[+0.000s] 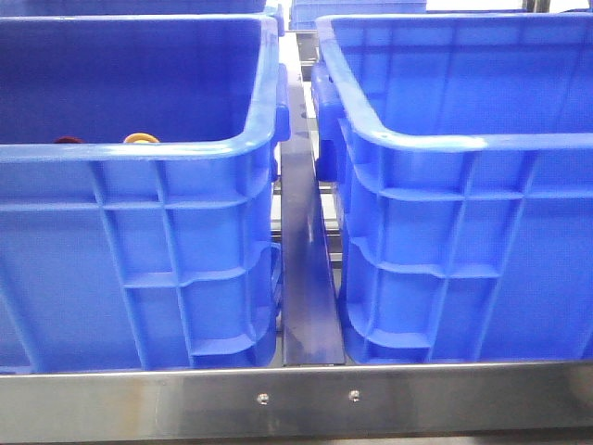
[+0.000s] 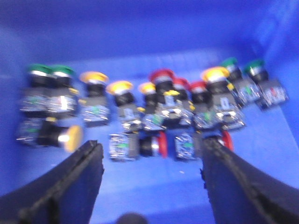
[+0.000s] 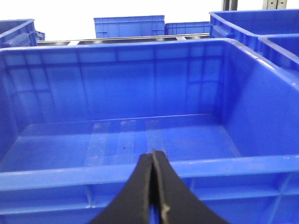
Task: Pick red and yellow buttons and place in box
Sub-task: 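Lower the left gripper toward a red-capped button in the button bin, then grasp the red-capped button with the left gripper and lift it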
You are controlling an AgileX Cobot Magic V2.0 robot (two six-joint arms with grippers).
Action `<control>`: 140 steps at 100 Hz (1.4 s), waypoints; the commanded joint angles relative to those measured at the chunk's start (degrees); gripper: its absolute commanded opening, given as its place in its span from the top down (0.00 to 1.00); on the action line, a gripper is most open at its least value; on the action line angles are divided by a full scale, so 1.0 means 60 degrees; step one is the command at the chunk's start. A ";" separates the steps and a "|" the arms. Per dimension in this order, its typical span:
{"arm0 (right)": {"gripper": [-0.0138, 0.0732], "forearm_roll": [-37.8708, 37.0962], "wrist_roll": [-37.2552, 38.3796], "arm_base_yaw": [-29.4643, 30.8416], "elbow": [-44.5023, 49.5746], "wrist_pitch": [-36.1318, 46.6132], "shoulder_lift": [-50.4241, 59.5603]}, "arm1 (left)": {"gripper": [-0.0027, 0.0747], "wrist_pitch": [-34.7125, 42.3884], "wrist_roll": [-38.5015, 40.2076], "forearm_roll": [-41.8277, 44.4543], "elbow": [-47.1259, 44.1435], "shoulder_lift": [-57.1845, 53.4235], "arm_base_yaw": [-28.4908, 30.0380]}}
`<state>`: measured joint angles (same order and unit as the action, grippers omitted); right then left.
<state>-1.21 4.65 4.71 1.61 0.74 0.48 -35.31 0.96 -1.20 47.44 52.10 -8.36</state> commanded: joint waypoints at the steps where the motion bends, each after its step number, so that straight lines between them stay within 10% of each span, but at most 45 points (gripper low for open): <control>1: 0.92 -0.0043 -0.0087 0.0001 0.0049 0.0838 0.0214 | 0.40 0.0165 0.0046 -0.0151 0.0941 0.0842 -0.0239; 94: 0.92 -0.0043 -0.0087 0.0001 0.0049 0.0838 0.0214 | 0.41 -0.2236 0.0046 -0.0727 0.5320 0.7728 -0.0377; 127: 0.92 -0.0043 -0.0087 0.0001 0.0049 0.0838 0.0214 | 0.96 -0.2167 0.0046 -0.0727 0.5333 0.7744 -0.0377; 140: 0.92 -0.0043 -0.0087 0.0001 0.0049 0.0838 0.0214 | 0.99 -0.2010 0.0046 -0.0711 0.5333 0.7590 -0.0377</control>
<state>-1.21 4.65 4.71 1.61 0.74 0.48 -49.73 0.96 -4.64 77.75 101.14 -10.27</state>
